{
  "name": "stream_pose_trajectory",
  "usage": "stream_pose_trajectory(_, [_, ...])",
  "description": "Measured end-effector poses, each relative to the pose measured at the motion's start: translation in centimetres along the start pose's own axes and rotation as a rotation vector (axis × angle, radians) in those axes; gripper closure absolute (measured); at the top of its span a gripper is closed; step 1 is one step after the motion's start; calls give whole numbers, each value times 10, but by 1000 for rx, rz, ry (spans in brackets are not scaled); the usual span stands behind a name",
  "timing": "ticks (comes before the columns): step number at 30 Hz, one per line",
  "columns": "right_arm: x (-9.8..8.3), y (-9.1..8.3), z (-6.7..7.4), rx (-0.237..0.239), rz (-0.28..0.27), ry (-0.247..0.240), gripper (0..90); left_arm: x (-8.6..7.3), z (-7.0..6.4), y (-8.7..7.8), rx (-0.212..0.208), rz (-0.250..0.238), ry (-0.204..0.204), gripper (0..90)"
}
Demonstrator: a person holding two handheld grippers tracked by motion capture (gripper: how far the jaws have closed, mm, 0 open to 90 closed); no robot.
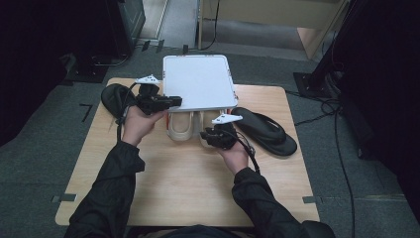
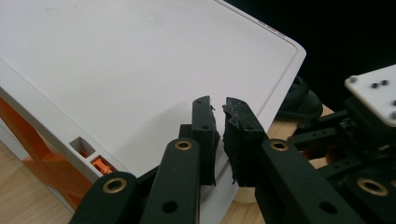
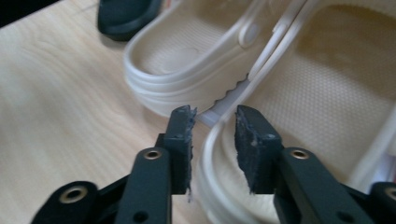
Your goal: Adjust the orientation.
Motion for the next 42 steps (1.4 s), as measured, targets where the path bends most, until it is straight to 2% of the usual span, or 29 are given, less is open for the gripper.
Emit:
stream_pose_trajectory(7, [-12, -21, 15, 26, 12, -47, 786, 0, 0, 0, 2, 2, -1, 827])
stream_pose_trajectory(11, [-25, -25, 20, 40, 38, -44, 805, 0, 0, 0, 4, 2, -2, 827])
stream_pose_trajectory(16, [-42, -19, 9, 5, 92, -21, 810, 0, 0, 0, 3, 2, -5, 827])
stream_pose_trajectory(18, [-43, -17, 4, 6, 84, -12, 840, 0, 0, 0, 0, 2, -6, 826])
stream_pose_trajectory(21, [-37, -14, -5, -28, 63, -1, 820, 0, 0, 0, -1, 2, -8, 827])
stream_pose_trajectory(23, [-35, -11, -8, -23, 58, 15, 820, 0, 0, 0, 0, 1, -6, 826])
stream_pose_trajectory(27, [-30, -5, -14, -33, 56, 3, 809, 0, 0, 0, 2, 2, -9, 824])
stream_pose_trajectory(30, [-27, 0, -16, -21, 42, 17, 769, 0, 0, 0, 3, 4, -7, 821])
stream_pose_trajectory(33, [-26, 2, -14, -4, 33, 33, 719, 0, -2, -1, -3, 7, -11, 792])
stream_pose_trajectory(36, [-27, -2, -10, 15, 40, 41, 710, 1, -4, -1, -9, 11, -11, 734])
stream_pose_trajectory(40, [-30, -15, -3, 39, 44, 30, 665, 2, -7, -4, -10, 21, -14, 654])
stream_pose_trajectory(42, [-32, -23, 2, 50, 40, 23, 650, 4, -9, -9, -15, 8, -15, 631])
Point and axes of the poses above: each handheld gripper's, and its own axes: y roughly forward along the jaws, x roughly out of its top, z roughly to its left, the point moved 10 cm from there along y, roughly forward along the jaws, and after that the axes turned 6 degrees about x, right-handed, at the moved point
